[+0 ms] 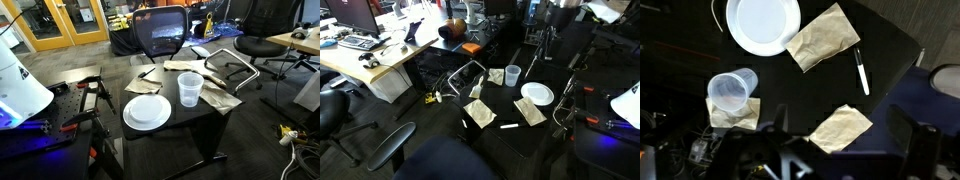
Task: Put the marker in the cup
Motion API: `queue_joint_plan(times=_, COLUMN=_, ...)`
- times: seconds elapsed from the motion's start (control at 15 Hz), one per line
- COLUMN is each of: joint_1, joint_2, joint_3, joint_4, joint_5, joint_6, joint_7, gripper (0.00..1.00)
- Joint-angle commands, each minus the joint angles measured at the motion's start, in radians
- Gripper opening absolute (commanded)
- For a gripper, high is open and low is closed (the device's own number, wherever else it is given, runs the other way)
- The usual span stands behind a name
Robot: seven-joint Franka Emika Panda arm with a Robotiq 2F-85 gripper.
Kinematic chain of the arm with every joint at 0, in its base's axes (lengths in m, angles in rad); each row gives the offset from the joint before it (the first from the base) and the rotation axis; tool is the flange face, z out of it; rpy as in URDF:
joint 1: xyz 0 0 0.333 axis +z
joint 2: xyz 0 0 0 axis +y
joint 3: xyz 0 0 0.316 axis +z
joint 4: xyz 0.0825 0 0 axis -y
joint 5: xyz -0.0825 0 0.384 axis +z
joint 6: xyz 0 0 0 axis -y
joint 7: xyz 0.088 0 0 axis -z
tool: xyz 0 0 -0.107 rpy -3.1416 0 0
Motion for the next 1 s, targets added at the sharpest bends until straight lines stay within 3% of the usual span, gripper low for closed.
queue_joint_plan(times=0.0, joint_1=0.051, joint_2=0.138, joint_3=-0.027, joint_4=0.007, joint_5=0.028, joint_6=0.12, joint_7=-0.15, gripper=1.0)
queue_joint_plan(times=0.2, joint_1=0.069, joint_2=0.264, joint_3=-0.018, joint_4=0.034, joint_5=0.02, joint_6=0.213, joint_7=-0.223, gripper=1.0)
queue_joint_plan(times=0.4, joint_1=0.077, joint_2=0.353, joint_3=-0.01, joint_4=0.068, joint_5=0.007, joint_6=0.226, joint_7=-0.235, gripper=1.0)
queue_joint_plan(times=0.47, joint_1=0.074, joint_2=0.295, joint_3=-0.013, joint_4=0.025, joint_5=0.006, joint_6=0.223, joint_7=-0.203, gripper=1.0)
queue_joint_plan(times=0.93, joint_1=0.075, joint_2=0.316, joint_3=-0.013, joint_4=0.032, joint_5=0.006, joint_6=0.224, joint_7=-0.204, gripper=1.0)
